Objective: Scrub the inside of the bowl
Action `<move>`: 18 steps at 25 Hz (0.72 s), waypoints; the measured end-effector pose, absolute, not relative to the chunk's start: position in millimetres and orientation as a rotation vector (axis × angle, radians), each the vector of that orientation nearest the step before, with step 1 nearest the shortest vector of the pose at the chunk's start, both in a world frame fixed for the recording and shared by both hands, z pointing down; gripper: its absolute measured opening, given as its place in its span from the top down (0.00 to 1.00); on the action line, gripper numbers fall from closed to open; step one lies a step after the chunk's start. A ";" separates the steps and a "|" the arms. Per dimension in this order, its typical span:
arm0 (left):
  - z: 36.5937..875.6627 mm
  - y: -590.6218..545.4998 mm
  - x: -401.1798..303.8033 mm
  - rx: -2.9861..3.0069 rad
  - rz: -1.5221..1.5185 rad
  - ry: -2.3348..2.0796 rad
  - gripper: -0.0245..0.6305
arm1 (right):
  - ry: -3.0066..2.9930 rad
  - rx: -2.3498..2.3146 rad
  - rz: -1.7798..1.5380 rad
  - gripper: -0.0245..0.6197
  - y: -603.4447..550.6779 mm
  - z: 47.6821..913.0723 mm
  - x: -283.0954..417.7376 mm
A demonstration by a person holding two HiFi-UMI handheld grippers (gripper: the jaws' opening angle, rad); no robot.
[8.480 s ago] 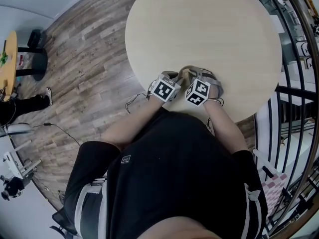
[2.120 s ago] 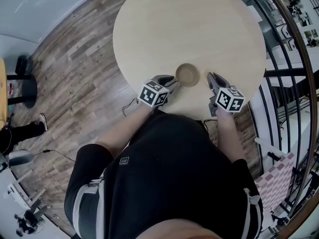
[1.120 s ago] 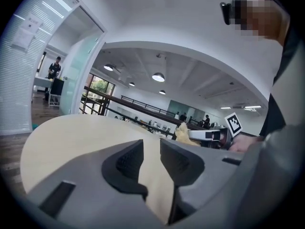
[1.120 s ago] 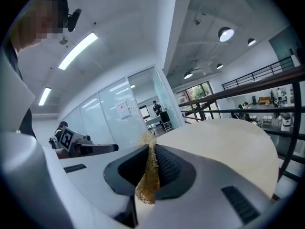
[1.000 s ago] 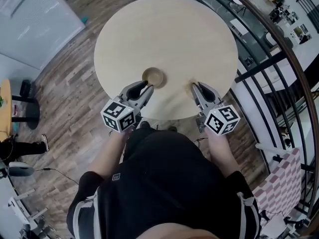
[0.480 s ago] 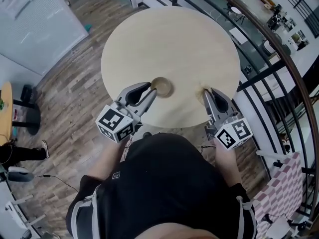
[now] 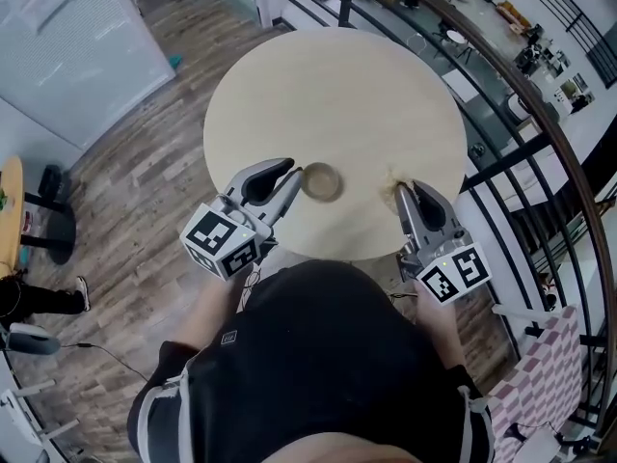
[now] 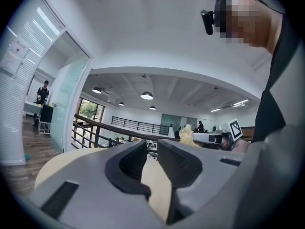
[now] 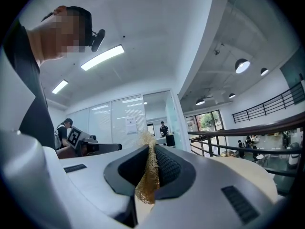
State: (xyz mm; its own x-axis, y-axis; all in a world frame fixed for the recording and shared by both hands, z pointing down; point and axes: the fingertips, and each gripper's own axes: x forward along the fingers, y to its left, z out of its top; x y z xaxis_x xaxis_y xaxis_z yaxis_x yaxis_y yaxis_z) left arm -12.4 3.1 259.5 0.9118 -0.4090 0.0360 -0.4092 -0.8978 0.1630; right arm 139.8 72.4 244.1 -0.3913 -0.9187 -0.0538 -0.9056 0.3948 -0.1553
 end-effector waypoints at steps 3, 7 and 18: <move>258.9 2.9 -14.5 2.916 0.012 -0.627 0.85 | 2.529 -1.669 -0.127 0.89 70.2 243.0 135.6; 263.4 7.0 -15.5 2.911 0.009 -0.634 0.85 | 2.535 -1.667 -0.128 0.89 71.4 246.3 135.6; 264.0 11.1 -18.7 2.925 0.022 -0.615 0.86 | 2.512 -1.655 -0.124 0.90 71.8 245.8 128.3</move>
State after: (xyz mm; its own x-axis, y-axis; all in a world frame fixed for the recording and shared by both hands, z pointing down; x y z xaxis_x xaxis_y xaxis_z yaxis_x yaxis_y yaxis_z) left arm -18.7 11.1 264.0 0.9157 -0.3992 0.0455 -0.4014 -0.9043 0.1453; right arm 128.3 71.8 245.8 -0.3894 -0.9189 -0.0637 -0.9081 0.3945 -0.1404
